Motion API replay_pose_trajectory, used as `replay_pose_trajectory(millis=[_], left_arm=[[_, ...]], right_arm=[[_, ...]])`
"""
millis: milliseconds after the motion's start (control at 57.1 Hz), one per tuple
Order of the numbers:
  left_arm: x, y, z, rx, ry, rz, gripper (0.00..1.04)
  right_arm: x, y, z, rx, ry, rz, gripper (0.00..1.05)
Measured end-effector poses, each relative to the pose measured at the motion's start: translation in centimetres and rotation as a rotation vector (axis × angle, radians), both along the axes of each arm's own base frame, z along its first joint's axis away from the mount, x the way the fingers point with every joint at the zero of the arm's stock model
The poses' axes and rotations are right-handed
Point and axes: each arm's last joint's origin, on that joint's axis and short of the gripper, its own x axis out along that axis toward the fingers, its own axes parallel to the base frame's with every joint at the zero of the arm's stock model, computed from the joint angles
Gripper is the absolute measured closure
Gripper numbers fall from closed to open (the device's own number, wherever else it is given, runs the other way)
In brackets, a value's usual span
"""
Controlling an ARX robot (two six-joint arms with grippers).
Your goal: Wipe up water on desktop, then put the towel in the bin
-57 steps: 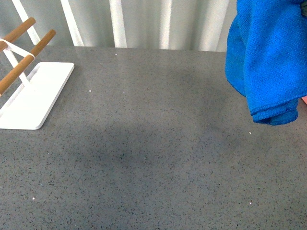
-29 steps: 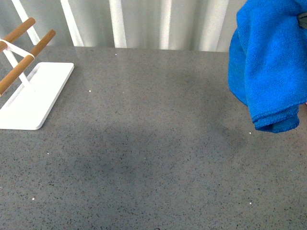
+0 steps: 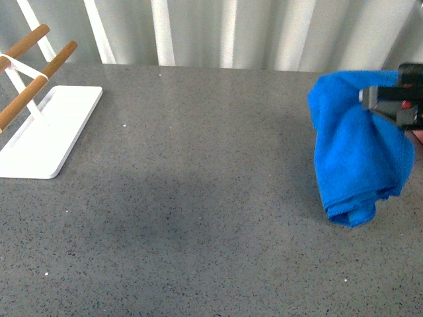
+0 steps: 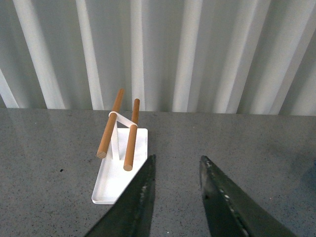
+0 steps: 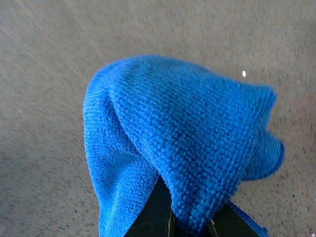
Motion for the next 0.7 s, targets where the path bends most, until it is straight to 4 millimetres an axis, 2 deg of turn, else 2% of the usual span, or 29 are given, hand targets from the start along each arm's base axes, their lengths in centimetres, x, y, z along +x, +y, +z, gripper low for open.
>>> replay_pose_trajectory(millis=[157, 210, 297, 455, 700], left_arm=[[0.0, 0.0, 0.0, 0.0, 0.0, 0.0, 0.3], [0.0, 0.0, 0.0, 0.0, 0.0, 0.0, 0.19], [0.0, 0.0, 0.0, 0.0, 0.0, 0.0, 0.07], [0.0, 0.0, 0.0, 0.002, 0.0, 0.0, 0.07], [0.0, 0.0, 0.0, 0.002, 0.0, 0.0, 0.07]], right_arm=[[-0.2, -0.5, -3.3, -0.094, 0.089, 0.05, 1.02], [-0.4, -0.7, -3.9, -0.113, 0.102, 0.068, 1.02], [-0.5, -1.0, -4.5, -0.132, 0.108, 0.085, 1.02], [-1.0, -2.3, -6.1, -0.131, 0.159, 0.1, 1.02], [-1.1, -4.8, -6.2, -0.163, 0.146, 0.07, 1.02]])
